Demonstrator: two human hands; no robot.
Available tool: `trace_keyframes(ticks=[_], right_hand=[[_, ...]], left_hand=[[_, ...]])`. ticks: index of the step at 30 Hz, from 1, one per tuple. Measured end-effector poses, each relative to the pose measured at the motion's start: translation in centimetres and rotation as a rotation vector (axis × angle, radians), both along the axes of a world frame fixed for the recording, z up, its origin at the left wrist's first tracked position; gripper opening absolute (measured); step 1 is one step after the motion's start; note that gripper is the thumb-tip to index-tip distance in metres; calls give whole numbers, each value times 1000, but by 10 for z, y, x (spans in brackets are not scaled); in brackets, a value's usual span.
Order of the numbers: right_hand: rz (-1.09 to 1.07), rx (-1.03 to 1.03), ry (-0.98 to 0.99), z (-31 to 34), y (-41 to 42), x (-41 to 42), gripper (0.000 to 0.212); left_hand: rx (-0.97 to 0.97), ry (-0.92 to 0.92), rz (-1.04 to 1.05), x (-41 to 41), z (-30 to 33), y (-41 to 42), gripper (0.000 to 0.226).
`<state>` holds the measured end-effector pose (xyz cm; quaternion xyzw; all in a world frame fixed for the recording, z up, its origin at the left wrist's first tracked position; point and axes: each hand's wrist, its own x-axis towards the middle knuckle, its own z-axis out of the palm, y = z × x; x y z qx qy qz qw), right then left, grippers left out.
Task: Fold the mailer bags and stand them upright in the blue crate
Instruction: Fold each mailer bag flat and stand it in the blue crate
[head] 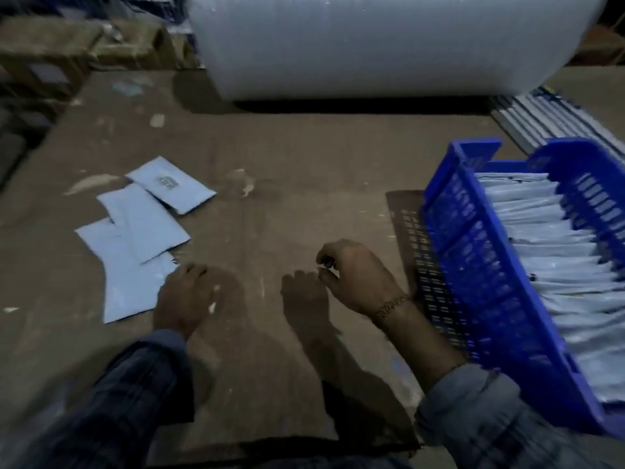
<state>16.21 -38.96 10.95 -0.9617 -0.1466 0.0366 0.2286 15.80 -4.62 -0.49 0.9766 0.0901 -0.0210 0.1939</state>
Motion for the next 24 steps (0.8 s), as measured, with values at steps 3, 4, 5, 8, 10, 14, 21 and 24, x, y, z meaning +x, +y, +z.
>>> trace_keyframes(ticks=[3, 4, 5, 8, 10, 14, 21, 24], right_hand=[[51, 66, 37, -23, 58, 23, 16], [67, 76, 44, -30, 77, 32, 16], [78, 72, 57, -35, 94, 40, 15], [113, 76, 69, -48, 142, 73, 20], [135, 54, 69, -53, 172, 98, 31], [207, -111, 29, -62, 235, 146, 45], [190, -242, -93, -91, 303, 209, 70], [246, -290, -93, -104, 315, 223, 78]], left_hand=[[-63, -32, -72, 15, -5, 41, 60], [-89, -15, -70, 21, -5, 51, 60], [-123, 6, -67, 27, -4, 59, 61], [-169, 19, -62, 40, -2, 72, 66], [-162, 12, -94, 45, 1, 75, 62], [-110, -65, -163, 52, 9, 80, 30], [-276, -157, -117, 52, -4, 83, 23], [-256, -177, -120, 50, -5, 82, 20]])
